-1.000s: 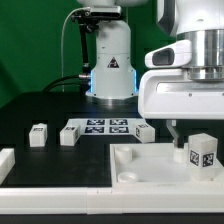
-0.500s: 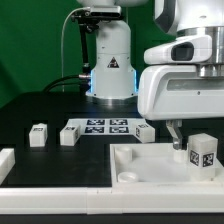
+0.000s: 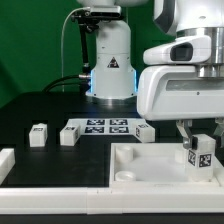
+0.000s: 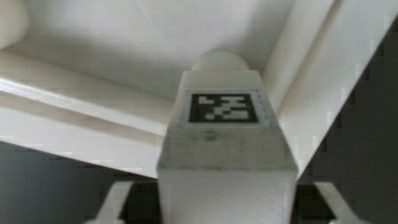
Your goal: Assemble one leg
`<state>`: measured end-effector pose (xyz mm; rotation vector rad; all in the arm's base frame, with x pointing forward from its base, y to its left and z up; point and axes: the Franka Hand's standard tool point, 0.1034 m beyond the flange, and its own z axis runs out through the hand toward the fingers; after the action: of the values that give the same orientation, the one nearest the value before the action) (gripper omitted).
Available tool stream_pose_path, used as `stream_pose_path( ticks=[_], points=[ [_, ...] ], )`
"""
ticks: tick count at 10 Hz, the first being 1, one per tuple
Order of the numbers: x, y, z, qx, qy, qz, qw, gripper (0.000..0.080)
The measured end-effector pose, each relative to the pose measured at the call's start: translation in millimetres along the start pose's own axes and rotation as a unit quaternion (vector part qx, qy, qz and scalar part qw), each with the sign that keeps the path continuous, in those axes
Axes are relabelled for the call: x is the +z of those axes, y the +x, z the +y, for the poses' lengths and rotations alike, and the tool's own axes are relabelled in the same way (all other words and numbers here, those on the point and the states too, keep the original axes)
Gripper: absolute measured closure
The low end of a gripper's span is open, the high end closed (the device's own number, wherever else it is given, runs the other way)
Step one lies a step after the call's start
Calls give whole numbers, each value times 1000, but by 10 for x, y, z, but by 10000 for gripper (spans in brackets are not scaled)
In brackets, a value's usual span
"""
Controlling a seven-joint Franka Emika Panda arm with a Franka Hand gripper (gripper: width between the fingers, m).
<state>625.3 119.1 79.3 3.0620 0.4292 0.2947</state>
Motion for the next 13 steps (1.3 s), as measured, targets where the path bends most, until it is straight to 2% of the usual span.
stream_pose_path(
  ticks=[2,3,5,7,8,10,11,12,13],
  points=[
    [-1,3,-3,11,0,1,1000,504],
    [-1,4,-35,96,0,1,995,504],
    [-4,1,-43,238,-6,13,971,505],
    [-1,-17,-7,408,-20,23,912,505],
    [-2,-17,0,444,-23,26,896,505],
    [1,-9,47,579,-19,31,814,505],
    [-1,-15,48,615,-19,31,787,505],
    [-2,-17,49,623,-19,31,782,505],
    [-3,-16,51,617,-19,32,786,499]
  ],
)
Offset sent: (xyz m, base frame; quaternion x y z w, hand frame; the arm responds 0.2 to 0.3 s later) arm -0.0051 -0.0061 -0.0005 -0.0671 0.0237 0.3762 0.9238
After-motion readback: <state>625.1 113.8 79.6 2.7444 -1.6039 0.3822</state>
